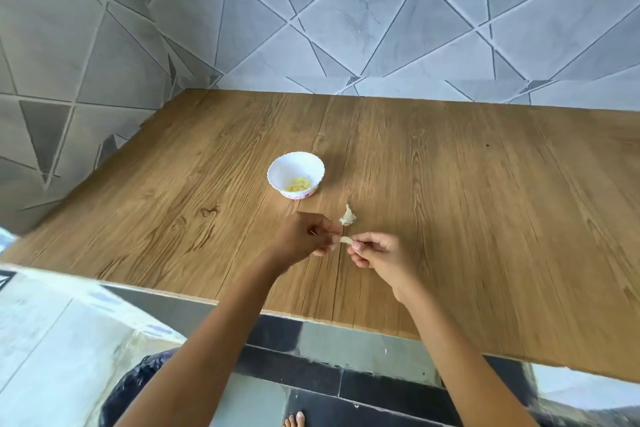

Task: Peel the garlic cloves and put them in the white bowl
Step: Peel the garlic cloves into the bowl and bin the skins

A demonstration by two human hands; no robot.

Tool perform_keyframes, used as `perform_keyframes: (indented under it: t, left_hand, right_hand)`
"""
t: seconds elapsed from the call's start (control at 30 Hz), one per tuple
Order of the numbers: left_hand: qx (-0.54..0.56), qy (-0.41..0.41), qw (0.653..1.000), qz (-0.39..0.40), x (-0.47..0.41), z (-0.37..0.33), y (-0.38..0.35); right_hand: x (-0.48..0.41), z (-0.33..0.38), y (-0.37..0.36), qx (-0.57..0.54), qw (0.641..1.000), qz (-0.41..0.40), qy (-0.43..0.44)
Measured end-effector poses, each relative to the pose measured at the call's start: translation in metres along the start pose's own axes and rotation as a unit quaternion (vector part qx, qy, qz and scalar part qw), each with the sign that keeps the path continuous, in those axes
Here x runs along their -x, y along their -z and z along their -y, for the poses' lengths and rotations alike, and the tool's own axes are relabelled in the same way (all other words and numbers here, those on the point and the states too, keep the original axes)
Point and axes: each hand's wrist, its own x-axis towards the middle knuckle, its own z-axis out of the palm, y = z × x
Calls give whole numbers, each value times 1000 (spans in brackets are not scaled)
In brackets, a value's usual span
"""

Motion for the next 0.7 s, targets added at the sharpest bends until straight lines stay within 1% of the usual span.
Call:
perform_keyframes:
  t: [0.07,0.13,0.23,0.27,0.33,0.37,0.47,0.57,0.63,0.67,0.7]
  left_hand:
    - [-16,20,999,-19,7,3,2]
    - [-58,36,997,-37,13,5,1]
    - [-177,22,978,-105,21,4,-2]
    - [-193,10,973,-130,23,1,-2]
    - [-170,-13,974,-149,26,-4,-3]
    - [-140,-18,980,-142,28,-6,-4]
    - [-42,-1,997,-72,32,-9,-3]
    - [7,12,999,-36,33,-11,2]
    - [-6,13,999,-40,33,-10,6]
    - [-34,15,998,-44,33,-9,8]
    - [-75,18,996,-45,33,-5,10]
  right_hand:
    - [-2,-7,0,51,998,-14,17]
    - [-3,-12,0,81,996,-21,29]
    - [-2,-14,-1,85,995,-24,42]
    - [-1,-14,-2,85,995,-24,46]
    - [0,-13,-3,90,994,-21,58]
    - [1,-12,-4,92,994,-15,64]
    - [2,-9,-4,102,992,5,75]
    - [4,-11,-7,152,983,-6,107]
    - [5,-17,-8,236,960,-41,146]
    - [7,-21,-8,304,934,-65,175]
    - [9,-26,-9,373,901,-88,205]
